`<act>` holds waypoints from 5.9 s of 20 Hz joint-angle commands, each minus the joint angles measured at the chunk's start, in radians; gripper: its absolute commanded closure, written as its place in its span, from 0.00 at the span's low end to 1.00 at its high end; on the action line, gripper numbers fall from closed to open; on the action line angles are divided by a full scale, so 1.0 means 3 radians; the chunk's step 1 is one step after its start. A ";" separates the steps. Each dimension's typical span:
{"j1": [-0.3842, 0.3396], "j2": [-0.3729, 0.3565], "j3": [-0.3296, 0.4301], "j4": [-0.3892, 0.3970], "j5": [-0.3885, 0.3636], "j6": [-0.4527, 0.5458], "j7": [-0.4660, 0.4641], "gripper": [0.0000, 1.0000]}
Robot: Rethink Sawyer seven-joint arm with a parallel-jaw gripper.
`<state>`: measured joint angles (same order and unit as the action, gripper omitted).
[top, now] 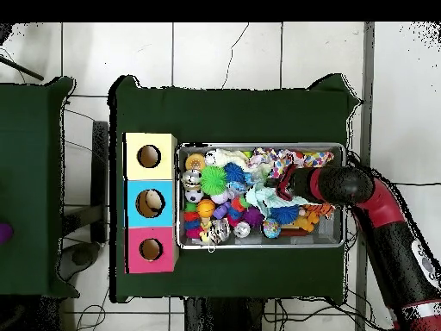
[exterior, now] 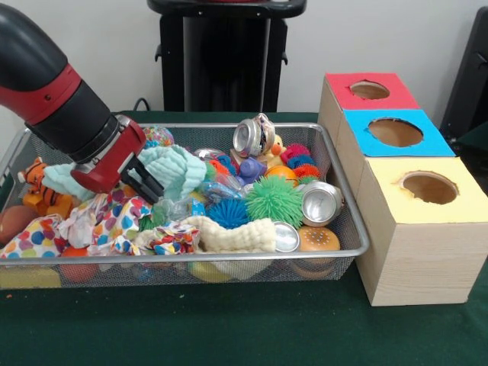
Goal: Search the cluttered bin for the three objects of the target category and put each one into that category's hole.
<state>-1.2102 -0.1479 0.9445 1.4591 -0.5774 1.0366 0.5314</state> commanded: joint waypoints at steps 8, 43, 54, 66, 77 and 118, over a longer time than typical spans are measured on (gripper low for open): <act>0.0036 0.0217 -0.0159 -0.0352 -0.0193 -0.0200 -0.0592 1.00; 0.0111 0.0395 -0.0197 -0.0568 -0.0275 -0.0217 -0.0720 0.00; 0.0280 0.0224 -0.0287 -0.0458 -0.0542 -0.0488 -0.0376 0.00; 0.0261 -0.0112 -0.0319 0.0125 -0.0633 -0.0841 0.0027 0.00; 0.0475 -0.0563 -0.0341 0.0298 -0.0418 -0.0759 0.0362 0.00; 0.0790 -0.0390 -0.0730 0.0134 -0.0064 -0.1250 0.0663 0.00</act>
<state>-1.0004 -0.3108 0.8346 1.5216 -0.6057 0.7245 0.5316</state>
